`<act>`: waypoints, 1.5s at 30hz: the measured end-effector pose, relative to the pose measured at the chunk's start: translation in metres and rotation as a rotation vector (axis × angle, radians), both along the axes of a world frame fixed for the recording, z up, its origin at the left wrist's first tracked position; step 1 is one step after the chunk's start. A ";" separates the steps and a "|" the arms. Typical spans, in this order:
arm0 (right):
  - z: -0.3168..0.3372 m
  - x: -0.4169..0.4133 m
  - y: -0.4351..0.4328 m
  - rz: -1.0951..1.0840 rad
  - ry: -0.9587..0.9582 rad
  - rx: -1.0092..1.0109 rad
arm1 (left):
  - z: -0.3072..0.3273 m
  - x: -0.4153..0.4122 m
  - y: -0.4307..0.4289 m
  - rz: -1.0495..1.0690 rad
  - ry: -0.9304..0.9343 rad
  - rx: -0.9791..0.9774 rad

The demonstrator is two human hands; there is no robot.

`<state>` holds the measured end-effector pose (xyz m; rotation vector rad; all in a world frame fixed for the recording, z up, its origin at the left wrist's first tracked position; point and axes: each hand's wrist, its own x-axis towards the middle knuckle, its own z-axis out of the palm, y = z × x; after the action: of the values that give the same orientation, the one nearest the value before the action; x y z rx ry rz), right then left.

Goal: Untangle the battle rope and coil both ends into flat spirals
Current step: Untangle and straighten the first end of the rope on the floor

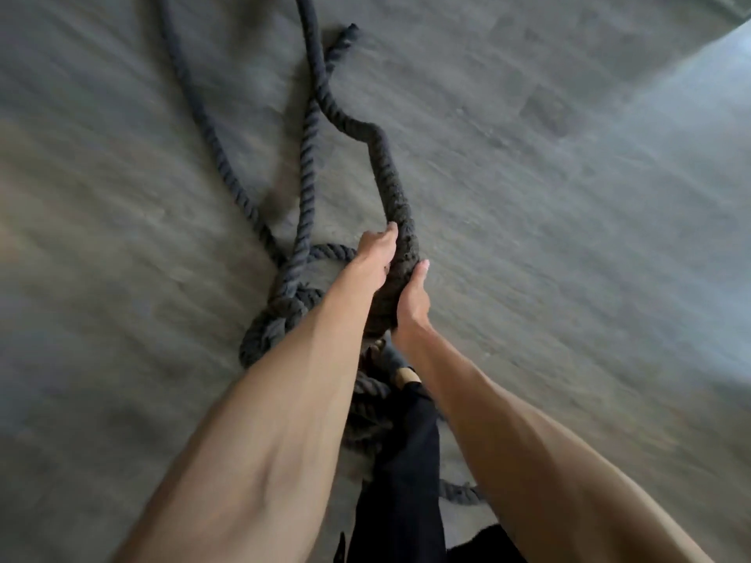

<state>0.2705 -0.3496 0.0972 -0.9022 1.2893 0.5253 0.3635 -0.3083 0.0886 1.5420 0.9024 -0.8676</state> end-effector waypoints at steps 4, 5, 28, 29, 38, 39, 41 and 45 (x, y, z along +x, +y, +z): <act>-0.007 -0.004 -0.009 -0.043 -0.002 0.021 | -0.020 -0.031 0.029 -0.387 -0.051 0.088; -0.008 -0.008 -0.015 -0.049 -0.008 0.033 | -0.026 -0.046 0.042 -0.526 -0.040 0.093; 0.036 -0.338 0.057 0.763 -0.223 0.006 | 0.049 -0.360 0.166 -0.013 0.154 0.016; 0.035 -0.363 0.069 0.912 -0.231 0.055 | 0.050 -0.365 0.169 -0.011 0.149 -0.035; 0.027 -0.413 0.177 0.325 -0.341 0.067 | 0.070 -0.361 0.191 0.134 0.037 -0.147; 0.028 -0.411 0.182 0.285 -0.330 0.013 | 0.070 -0.360 0.192 0.107 0.044 -0.154; 0.026 -0.407 0.191 0.271 -0.328 -0.113 | 0.057 -0.354 0.200 0.216 0.022 -0.107; 0.018 -0.399 0.219 0.056 -0.323 -0.285 | 0.054 -0.347 0.208 0.068 0.013 -0.223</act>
<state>-0.1283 -0.1305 0.1153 -1.2100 1.0591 0.2268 0.0169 -0.1006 0.1430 1.3074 0.8328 -0.8981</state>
